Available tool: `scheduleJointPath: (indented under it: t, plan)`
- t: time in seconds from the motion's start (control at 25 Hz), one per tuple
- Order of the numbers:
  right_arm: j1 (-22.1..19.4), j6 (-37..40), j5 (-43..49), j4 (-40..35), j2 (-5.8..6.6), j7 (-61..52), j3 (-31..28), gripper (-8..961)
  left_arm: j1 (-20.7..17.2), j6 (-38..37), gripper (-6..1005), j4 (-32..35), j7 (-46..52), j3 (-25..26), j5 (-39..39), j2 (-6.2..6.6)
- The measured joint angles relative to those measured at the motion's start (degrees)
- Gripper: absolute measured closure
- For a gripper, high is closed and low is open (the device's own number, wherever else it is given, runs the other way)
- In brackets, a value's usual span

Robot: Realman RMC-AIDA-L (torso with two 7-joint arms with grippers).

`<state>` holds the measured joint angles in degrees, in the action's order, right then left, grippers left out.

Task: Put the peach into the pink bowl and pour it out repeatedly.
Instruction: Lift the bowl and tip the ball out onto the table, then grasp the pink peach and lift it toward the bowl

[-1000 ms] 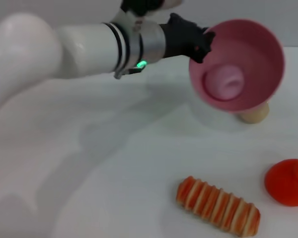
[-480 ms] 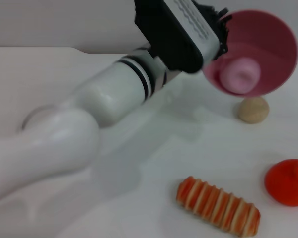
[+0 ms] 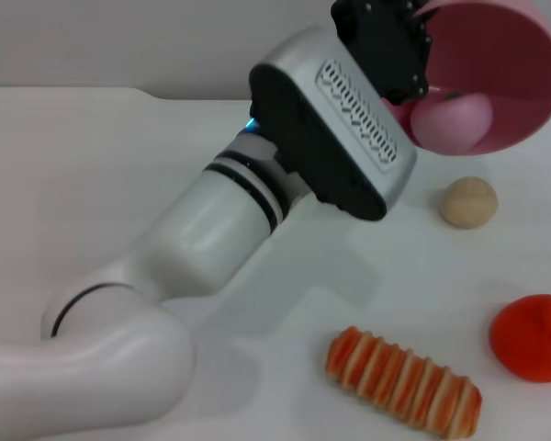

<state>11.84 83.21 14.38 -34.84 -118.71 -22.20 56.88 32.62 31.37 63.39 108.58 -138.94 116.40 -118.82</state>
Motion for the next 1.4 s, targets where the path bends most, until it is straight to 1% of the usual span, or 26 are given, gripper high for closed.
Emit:
scheduleJointPath:
  t: [0.04,0.08,0.16,0.36,0.8,1.0,1.08,1.12,1.16,1.2,1.24,1.28,1.32,1.4]
  plan:
    - [0.05,-0.05,0.02,0.00,0.00,0.00,0.11,576,0.00,0.00,957,0.00,0.00,0.00,0.00,0.00]
    - [0.10,-0.12,0.02,0.00,0.00,-0.01,0.21,576,-0.58,3.65,957,-0.54,0.21,-1.66,1.22,-0.01]
    - [0.21,-0.30,0.08,0.00,0.00,-0.02,0.36,576,-0.91,5.61,957,-0.80,0.96,-2.51,2.33,-0.01]
    - [0.42,-0.43,0.26,0.14,-0.03,-0.03,0.42,576,-1.42,7.62,957,-0.86,1.60,-3.55,3.34,-0.01]
    - [0.65,-0.25,0.37,0.52,-0.10,-0.04,0.65,577,-1.10,7.65,957,-2.04,3.58,-3.47,4.18,-0.10]
    - [0.71,-0.42,0.40,1.11,-0.12,-0.06,1.53,577,-0.88,5.03,957,-1.94,4.55,-1.86,4.21,-0.04]
    - [0.78,-0.43,0.41,1.33,-0.10,-0.25,2.04,577,-0.10,-3.61,957,-0.87,8.05,3.38,4.09,0.16]
    - [0.80,-0.42,0.44,1.40,-0.08,-0.40,2.47,576,-0.10,-3.61,957,-0.87,8.05,3.38,4.09,0.16]
    - [0.80,-0.42,0.47,1.44,-0.03,-0.55,2.89,576,0.62,-10.31,957,-0.41,10.25,7.25,3.91,0.22]
    - [0.81,-0.43,0.54,1.50,-0.01,-0.58,3.41,576,0.62,-10.31,957,-0.41,10.25,7.25,3.91,0.22]
    - [0.81,-0.44,0.79,1.54,0.01,-0.61,3.95,576,2.05,-19.46,957,-0.23,13.12,12.57,3.80,0.25]
    - [0.82,-0.46,1.31,1.56,0.04,-0.68,4.40,576,2.05,-19.46,957,-0.23,13.12,12.57,3.80,0.25]
    - [0.83,-0.49,2.36,1.56,0.04,-1.02,4.65,576,3.69,-26.79,957,-0.51,15.60,17.26,3.73,0.27]
    - [0.87,-0.73,4.75,1.31,0.05,-2.69,4.87,576,3.69,-26.79,957,-0.51,15.60,17.26,3.73,0.27]
